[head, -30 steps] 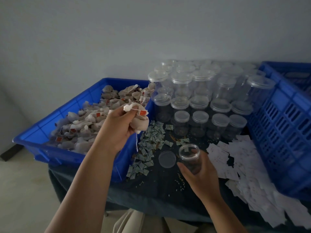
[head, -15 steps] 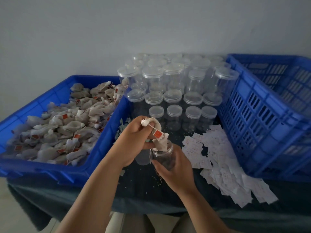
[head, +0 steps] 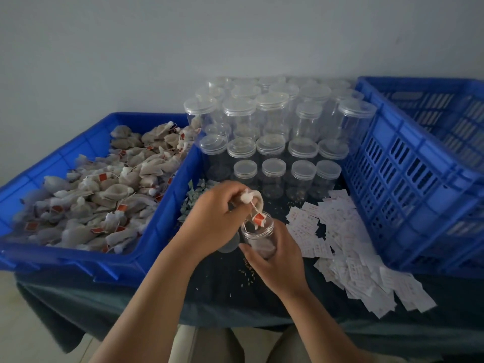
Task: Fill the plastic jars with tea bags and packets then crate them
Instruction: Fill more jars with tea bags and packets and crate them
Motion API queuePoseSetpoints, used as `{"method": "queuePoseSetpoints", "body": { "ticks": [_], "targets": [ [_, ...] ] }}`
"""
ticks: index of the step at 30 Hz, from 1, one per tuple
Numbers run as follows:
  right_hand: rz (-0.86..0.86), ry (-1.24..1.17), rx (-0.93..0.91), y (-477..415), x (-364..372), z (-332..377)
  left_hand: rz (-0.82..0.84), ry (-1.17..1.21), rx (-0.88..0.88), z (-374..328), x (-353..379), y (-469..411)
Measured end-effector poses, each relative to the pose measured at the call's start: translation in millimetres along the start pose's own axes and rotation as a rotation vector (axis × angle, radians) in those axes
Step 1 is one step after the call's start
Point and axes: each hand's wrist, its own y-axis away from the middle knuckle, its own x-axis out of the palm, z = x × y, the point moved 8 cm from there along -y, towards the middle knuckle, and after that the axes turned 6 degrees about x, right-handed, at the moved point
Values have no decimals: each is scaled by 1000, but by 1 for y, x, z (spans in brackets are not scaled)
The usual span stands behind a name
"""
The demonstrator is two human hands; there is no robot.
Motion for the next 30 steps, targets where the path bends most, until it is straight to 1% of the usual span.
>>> {"method": "queuePoseSetpoints", "body": {
  "ticks": [1,2,3,4,5,7,11,13,15,18,19,20,21,23,24,25,26,27,28,30],
  "targets": [
    [-4,-5,4,0,0,0,-77,-23,19,0,-7,-1],
    [-7,-5,5,0,-1,0,-118,-43,18,2,-11,-2],
    [-7,-3,4,0,0,0,-108,-61,-6,5,-11,-3],
    [-7,2,3,0,0,-1,-46,-82,-38,7,-7,-3],
    [-5,9,6,0,0,-1,50,-107,-70,10,0,-2],
    [3,19,16,1,2,-2,207,-136,-77,12,10,3],
    [-7,55,11,1,2,-3,362,-217,-38,6,11,12],
    [-11,72,3,1,3,-2,392,-274,-44,5,8,16],
    [-16,85,8,1,2,-2,420,-260,-38,3,8,19],
    [-3,64,10,1,3,-4,552,-220,-7,0,23,29],
    [7,62,-3,1,5,-5,573,-218,11,-1,30,33],
    [16,67,-15,2,6,-5,550,-215,25,-2,33,36],
    [22,69,-18,2,6,-4,474,-203,36,-4,32,35],
    [12,60,-10,2,5,-3,197,-144,28,-3,13,32],
    [3,54,-4,1,4,-4,54,-129,2,0,1,31],
    [-2,46,5,1,3,-4,-46,-154,-51,6,-8,32],
    [-6,40,9,1,2,-5,-87,-207,-120,14,-13,34],
    [-9,41,8,1,2,-5,-63,-256,-192,23,-13,35],
    [-10,46,5,1,2,-5,-6,-251,-240,32,-8,35],
    [-8,52,3,1,3,-3,73,-88,-251,38,4,36]
  ]
}}
